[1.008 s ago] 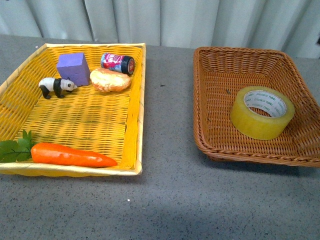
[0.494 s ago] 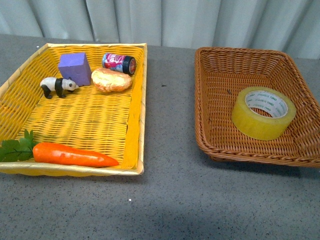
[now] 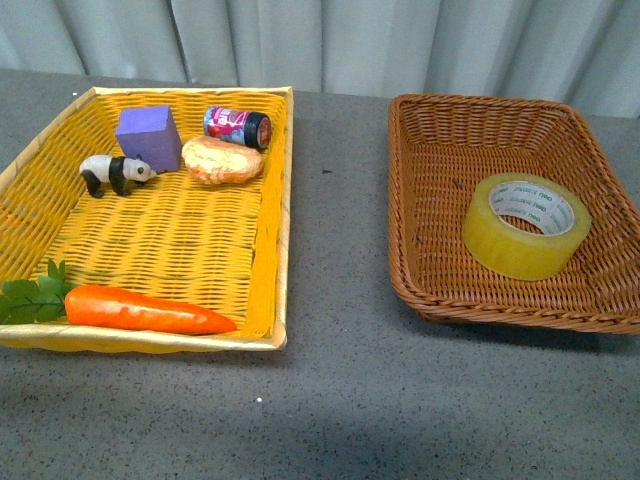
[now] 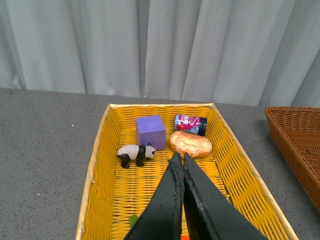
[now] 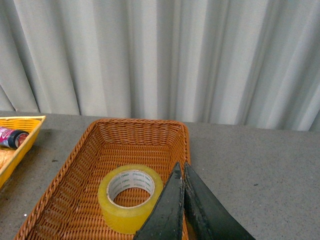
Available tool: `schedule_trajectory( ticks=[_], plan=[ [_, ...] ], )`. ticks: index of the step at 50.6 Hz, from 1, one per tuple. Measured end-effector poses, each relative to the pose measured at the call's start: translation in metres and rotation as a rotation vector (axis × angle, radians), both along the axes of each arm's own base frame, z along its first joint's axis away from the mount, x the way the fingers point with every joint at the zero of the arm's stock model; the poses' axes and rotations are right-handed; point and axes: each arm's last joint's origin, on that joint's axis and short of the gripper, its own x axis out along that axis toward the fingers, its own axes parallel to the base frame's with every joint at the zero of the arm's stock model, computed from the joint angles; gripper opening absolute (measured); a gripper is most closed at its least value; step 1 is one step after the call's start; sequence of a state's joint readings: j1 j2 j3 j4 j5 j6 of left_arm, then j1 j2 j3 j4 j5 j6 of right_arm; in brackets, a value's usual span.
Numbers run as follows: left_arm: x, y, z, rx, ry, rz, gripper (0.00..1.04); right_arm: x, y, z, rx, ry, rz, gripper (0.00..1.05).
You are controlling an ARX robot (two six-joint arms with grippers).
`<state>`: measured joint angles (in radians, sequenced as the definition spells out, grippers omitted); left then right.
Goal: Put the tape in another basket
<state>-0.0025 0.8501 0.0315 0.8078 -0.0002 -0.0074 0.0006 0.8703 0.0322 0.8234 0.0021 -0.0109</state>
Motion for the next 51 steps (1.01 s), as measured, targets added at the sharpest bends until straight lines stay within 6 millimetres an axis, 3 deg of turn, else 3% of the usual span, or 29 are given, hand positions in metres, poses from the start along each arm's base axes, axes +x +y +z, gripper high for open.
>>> schedule_trajectory(
  ticks=[51],
  plan=[
    [-0.039,0.000,0.011,0.000,-0.035,0.000,0.04,-0.040,0.000,0.006,0.000,-0.023,0.001,0.01]
  ],
)
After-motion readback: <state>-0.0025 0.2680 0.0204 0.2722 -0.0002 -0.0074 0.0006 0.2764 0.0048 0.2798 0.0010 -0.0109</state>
